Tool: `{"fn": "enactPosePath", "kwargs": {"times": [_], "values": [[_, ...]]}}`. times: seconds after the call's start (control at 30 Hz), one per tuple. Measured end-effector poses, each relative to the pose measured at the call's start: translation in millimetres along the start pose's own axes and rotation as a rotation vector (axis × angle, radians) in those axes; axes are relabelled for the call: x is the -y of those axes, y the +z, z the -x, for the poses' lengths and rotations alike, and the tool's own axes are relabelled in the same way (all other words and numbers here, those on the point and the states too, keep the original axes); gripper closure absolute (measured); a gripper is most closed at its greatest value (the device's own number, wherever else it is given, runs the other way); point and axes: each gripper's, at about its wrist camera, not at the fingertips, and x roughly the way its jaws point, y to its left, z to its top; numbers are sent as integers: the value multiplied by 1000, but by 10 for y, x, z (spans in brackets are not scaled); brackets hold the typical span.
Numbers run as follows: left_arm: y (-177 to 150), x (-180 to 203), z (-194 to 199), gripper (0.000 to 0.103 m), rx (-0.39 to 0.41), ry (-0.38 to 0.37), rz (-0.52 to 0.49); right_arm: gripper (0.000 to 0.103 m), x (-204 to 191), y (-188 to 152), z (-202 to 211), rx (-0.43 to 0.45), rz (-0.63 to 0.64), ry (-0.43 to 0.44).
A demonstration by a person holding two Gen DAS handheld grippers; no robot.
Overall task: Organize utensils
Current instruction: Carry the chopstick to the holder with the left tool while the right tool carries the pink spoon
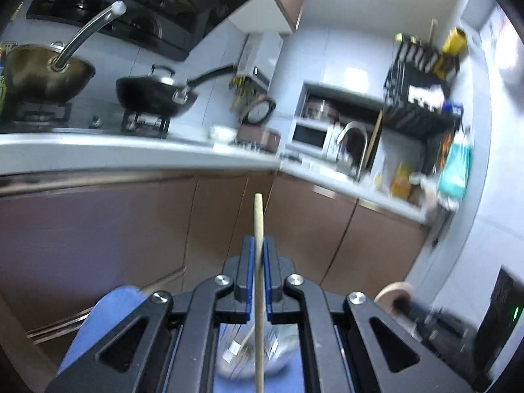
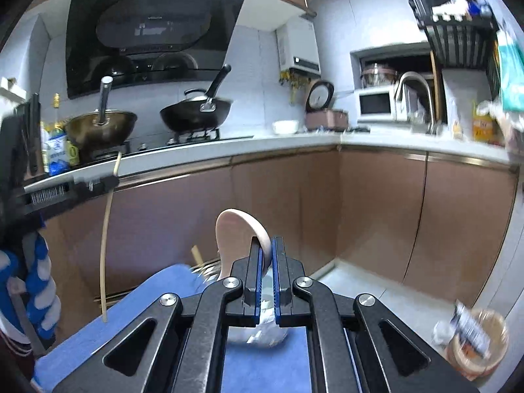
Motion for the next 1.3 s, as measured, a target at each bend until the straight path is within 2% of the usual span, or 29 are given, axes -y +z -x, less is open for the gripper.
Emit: {"fn": "enactPosePath", "kwargs": {"times": [0.1, 0.2, 0.33, 0.57, 0.7, 0.77, 0.83, 0.9, 1.1, 1.3], "values": [[64, 60, -248, 98, 70, 15, 18, 98, -19, 71, -242, 17, 50, -52], [-41, 61, -543, 98, 98, 43, 35, 98, -31, 50, -506, 9, 87, -89], [-305, 5, -902, 98, 86, 76, 54, 98, -52, -59, -809, -9, 123, -122], [-703, -65, -1189, 98, 87, 137, 19, 98, -167, -382, -1115, -40, 178, -160], [-826, -141, -1151, 95, 78, 145, 28, 97, -209, -531, -1121, -55, 176, -141], [-829, -170, -1113, 87, 60, 141, 28, 90, -220, -586, -1102, -65, 168, -134], [-808, -202, -998, 80, 59, 137, 26, 78, -207, -599, -1049, -64, 155, -126], [-769, -223, -851, 73, 61, 139, 17, 75, -191, -584, -959, -59, 142, -126], [-666, -275, -418, 62, 21, 161, -19, 73, -183, -526, -707, -64, 117, -114], [-607, -401, 98, 62, -48, 195, -50, 72, -154, -495, -321, -74, 70, -91]]}}
